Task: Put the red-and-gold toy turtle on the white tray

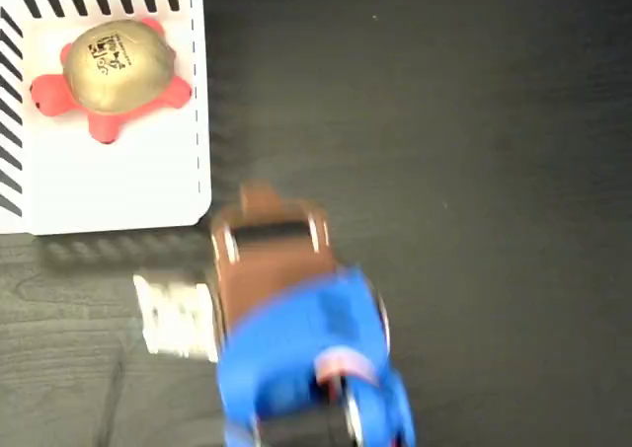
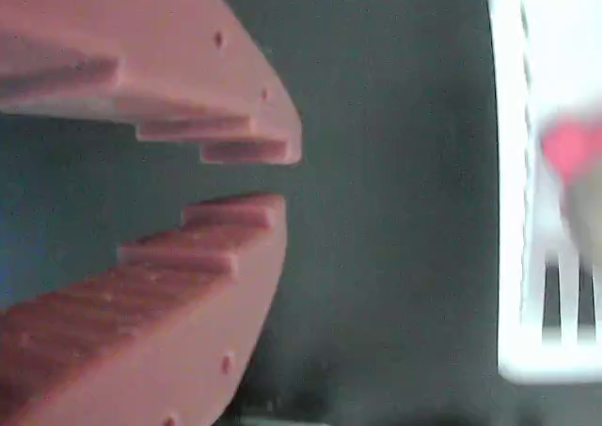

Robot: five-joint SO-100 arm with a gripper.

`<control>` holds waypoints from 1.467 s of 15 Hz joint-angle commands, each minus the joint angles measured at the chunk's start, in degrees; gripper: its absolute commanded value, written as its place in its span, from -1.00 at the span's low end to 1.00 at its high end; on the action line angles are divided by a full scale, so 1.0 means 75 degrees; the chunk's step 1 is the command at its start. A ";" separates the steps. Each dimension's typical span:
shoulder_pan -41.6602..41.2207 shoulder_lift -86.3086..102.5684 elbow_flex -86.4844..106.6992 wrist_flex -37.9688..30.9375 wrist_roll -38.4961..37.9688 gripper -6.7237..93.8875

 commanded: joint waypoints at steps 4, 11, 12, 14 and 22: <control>0.0258 0.2777 0.2203 0.0305 -0.0340 -0.86; 0.0117 0.3316 0.2625 0.1582 -0.0070 -0.86; 0.0141 0.3375 0.2625 0.1594 -0.0059 -0.86; 0.0152 0.3387 0.2625 0.1594 -0.0070 -0.86; 0.0152 0.3387 0.2625 0.1594 -0.0070 -0.86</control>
